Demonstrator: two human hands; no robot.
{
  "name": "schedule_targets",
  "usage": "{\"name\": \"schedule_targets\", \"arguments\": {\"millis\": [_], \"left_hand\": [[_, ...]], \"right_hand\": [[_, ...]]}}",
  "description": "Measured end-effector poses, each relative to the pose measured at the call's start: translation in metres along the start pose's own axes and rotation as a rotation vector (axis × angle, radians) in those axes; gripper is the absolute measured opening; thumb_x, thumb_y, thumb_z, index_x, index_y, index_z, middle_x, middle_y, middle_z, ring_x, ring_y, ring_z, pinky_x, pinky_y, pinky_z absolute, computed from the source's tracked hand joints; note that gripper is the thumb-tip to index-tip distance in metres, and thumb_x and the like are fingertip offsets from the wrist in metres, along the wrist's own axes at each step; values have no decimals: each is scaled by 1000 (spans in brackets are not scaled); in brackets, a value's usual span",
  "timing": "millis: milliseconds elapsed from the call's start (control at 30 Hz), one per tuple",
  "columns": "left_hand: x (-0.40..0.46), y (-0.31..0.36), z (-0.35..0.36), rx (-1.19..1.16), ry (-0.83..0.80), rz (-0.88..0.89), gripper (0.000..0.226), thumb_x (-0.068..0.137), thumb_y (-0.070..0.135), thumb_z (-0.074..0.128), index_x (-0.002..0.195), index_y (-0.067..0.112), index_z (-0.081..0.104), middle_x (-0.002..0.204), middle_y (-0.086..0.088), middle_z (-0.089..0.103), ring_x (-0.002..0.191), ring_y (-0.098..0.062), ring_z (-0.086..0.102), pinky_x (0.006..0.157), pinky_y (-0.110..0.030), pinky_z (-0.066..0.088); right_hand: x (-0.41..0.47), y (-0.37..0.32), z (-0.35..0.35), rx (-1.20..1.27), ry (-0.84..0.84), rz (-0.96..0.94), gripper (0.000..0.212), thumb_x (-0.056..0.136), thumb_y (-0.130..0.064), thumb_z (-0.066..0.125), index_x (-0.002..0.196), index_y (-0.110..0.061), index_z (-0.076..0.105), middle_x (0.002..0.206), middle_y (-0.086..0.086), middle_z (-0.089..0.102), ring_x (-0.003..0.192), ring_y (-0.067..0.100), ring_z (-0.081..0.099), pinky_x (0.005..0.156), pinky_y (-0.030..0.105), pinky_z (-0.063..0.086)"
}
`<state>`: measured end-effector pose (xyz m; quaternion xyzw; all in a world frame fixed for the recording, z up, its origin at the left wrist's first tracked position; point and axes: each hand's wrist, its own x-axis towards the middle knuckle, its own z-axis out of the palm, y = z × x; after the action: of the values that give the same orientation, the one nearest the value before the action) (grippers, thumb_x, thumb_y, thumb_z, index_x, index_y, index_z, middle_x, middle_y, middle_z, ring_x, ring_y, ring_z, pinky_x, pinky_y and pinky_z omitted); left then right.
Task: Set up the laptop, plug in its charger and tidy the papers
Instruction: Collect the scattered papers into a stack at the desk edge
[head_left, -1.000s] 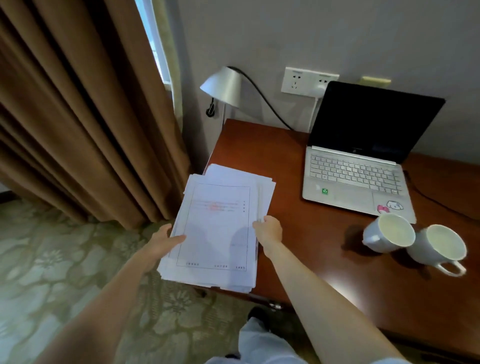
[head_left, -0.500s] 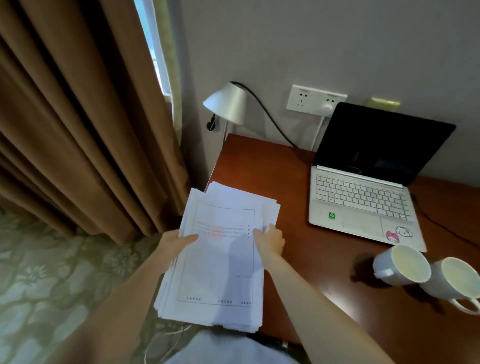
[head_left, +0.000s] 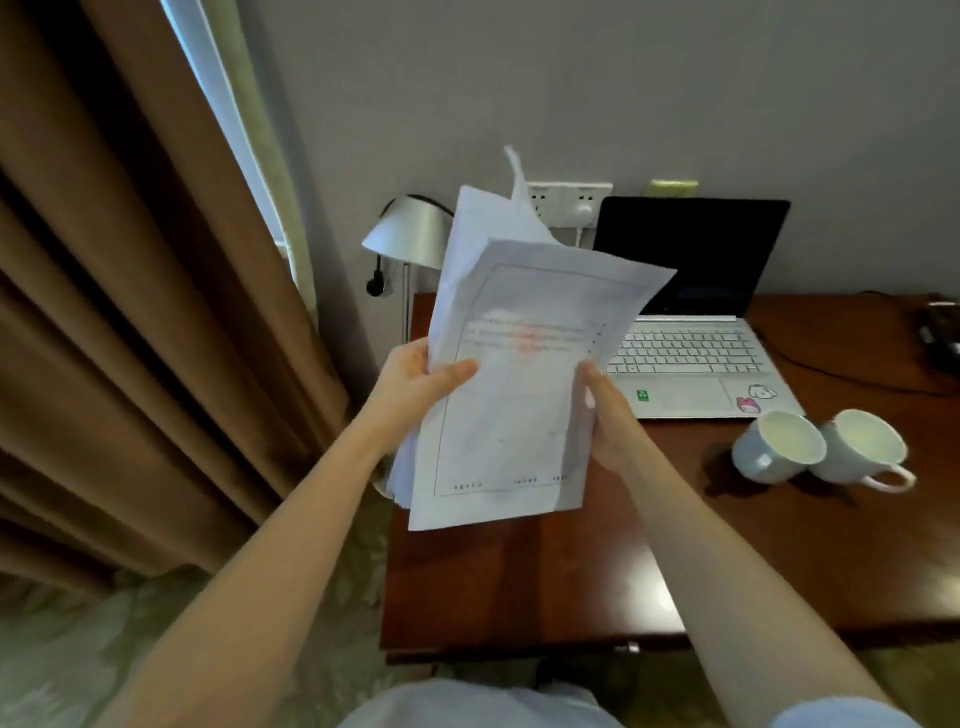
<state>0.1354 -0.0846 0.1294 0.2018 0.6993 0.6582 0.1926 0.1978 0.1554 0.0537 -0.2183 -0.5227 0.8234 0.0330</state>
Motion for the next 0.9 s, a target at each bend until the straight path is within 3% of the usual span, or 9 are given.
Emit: {"name": "schedule_targets", "arguments": {"millis": [133,233,300,367,467,533,667,800,900], "left_hand": [[5,34,-4,3,-90,115,21,79,22,69,97,11,68,98,-1,75,88,-20,73,67,-24,59],[3,49,-6,48,-134,146,26,77,25,69,93,5,68,96,-5,74,85,-22,72,68,-25,60],[2,54,-4,94,-121,163,24,78,26,71,92,7,69,94,-4,74,83,-20,72,67,-23,59],[4,54,-1,102,-86,184,11,80,20,70,89,14,70,89,3,75,80,-15,72,64,-19,57],[10,44,3,62,37,161,13,82,14,69,89,24,66,82,16,75,81,-9,73,60,-15,56],[13,28,7,48,116,130,19,83,13,68,92,28,62,86,14,74,85,-7,72,62,-16,57],[9,-6,18,-87,226,56,22,81,11,68,96,26,63,98,9,72,92,-7,70,72,-26,60],[-3,-27,32,-143,259,8,19,81,15,68,95,26,64,103,5,71,96,-16,70,78,-38,59],[-7,-36,38,-227,304,-39,18,80,15,68,94,26,65,98,9,73,95,-16,70,77,-38,59]], "right_hand": [[-11,-45,12,-42,-125,-132,103,59,-66,71,142,-14,42,141,15,52,125,33,54,102,52,44],[-18,-62,17,-89,-149,-216,109,43,-72,76,132,-14,53,132,11,61,120,28,59,97,50,50],[-20,-65,16,-62,-147,-237,101,41,-72,78,124,-16,59,125,8,65,115,24,63,94,46,54],[-21,-66,13,7,-111,-277,86,52,-59,83,121,-14,59,122,10,66,113,27,64,91,46,55],[-25,-66,4,46,46,-369,26,78,-13,74,103,-13,68,94,0,76,92,21,71,73,35,58],[-31,-68,3,-80,104,-455,25,77,-1,71,96,-18,71,88,-5,77,86,14,72,69,26,58],[-43,-66,-1,-225,156,-525,28,71,-6,79,89,-28,73,89,-10,77,85,6,72,67,20,58],[-52,-52,-21,-337,211,-538,20,80,-10,73,87,-27,67,82,-17,75,77,0,70,55,17,55],[-56,-46,-30,-322,230,-532,16,84,-12,69,90,-27,69,87,-16,75,82,1,71,61,14,54]]}}
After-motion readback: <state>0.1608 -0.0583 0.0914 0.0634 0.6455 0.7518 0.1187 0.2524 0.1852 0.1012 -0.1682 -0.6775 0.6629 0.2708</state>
